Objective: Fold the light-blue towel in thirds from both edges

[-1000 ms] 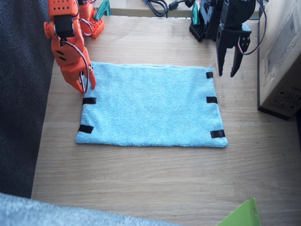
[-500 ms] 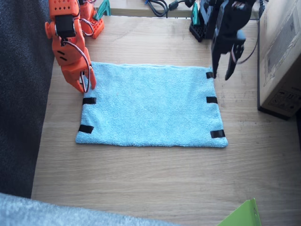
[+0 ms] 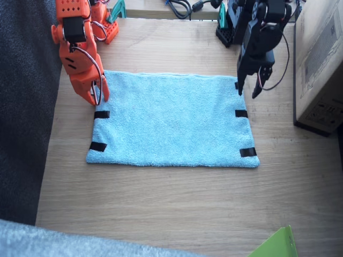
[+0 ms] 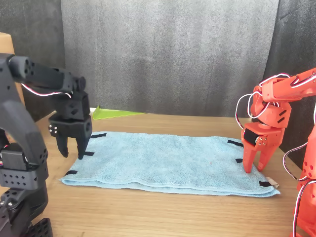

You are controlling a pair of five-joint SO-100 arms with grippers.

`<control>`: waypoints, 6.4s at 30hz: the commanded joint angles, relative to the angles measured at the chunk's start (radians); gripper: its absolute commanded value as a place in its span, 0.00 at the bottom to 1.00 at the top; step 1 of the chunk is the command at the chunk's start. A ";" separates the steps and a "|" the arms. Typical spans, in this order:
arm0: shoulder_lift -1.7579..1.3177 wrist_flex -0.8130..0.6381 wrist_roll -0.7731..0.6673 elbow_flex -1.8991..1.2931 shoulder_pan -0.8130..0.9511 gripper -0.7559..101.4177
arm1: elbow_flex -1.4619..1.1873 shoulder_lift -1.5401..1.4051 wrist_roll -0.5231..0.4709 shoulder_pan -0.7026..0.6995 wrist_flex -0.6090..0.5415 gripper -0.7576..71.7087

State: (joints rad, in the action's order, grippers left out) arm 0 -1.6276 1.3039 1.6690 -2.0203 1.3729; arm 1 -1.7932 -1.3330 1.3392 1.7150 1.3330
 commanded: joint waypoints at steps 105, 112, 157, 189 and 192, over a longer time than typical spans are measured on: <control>0.163 0.063 0.005 0.106 0.000 0.01 | 0.916 0.184 -0.041 0.549 0.614 0.01; 0.150 0.058 0.002 0.094 0.003 0.01 | 1.063 0.296 -0.060 0.634 0.614 0.01; -0.094 0.233 0.049 0.207 -0.150 0.01 | 0.810 0.175 -0.043 0.219 0.557 0.27; 0.331 0.492 0.067 0.879 -0.499 0.01 | 0.612 0.083 -0.025 0.196 0.492 0.29; 0.353 0.499 0.072 0.902 -0.520 0.01 | 0.611 0.084 -0.025 0.196 0.489 0.29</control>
State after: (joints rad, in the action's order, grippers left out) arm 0 -1.2686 1.7886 1.7242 -1.1658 0.8652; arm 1 -1.1735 -1.1842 1.3146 1.9021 1.8224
